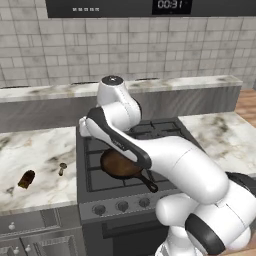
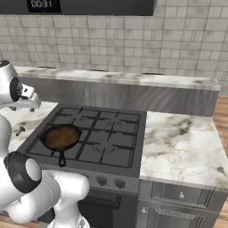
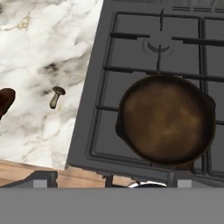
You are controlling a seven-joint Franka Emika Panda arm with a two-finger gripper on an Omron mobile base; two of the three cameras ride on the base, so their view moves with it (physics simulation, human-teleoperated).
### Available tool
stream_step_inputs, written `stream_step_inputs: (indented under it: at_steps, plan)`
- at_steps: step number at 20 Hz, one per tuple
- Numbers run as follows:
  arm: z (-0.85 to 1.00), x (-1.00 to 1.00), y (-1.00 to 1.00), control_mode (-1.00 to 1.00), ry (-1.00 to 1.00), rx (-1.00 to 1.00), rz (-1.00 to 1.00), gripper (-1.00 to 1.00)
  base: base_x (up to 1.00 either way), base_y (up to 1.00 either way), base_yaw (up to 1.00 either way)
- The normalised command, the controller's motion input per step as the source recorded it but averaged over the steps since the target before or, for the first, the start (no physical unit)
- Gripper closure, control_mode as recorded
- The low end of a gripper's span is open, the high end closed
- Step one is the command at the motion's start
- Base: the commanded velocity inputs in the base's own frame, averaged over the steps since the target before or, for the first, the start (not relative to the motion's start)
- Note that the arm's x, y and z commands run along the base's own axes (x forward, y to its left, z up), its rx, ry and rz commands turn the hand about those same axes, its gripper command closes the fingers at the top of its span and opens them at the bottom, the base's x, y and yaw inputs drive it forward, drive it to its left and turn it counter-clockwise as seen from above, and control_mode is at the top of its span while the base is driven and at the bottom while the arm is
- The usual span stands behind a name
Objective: Put the sweet potato and mushroom in the pan. Then turn on the front left burner and set the heat to medium.
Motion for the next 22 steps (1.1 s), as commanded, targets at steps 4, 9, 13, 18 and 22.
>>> stream_step_inputs:
  at_steps: [4, 9, 13, 18, 22]
  plan:
    - [0.00, 0.00, 0.45, -1.00, 0.00, 0.00, 0.00, -1.00, 0.00, 0.00, 0.00]
    - [0.01, 0.00, 0.40, -1.00, 0.00, 0.00, 0.00, -1.00, 0.00, 0.00, 0.00]
    - [0.00, 0.00, 0.07, -1.00, 0.02, 0.00, 0.00, -1.00, 0.00, 0.00, 0.00]
    - [0.00, 0.00, 0.00, -1.00, 0.10, 0.01, 0.00, -1.00, 0.00, 0.00, 0.00]
    - [0.00, -0.01, 0.04, -1.00, 0.00, 0.01, 0.00, -1.00, 0.00, 0.00, 0.00]
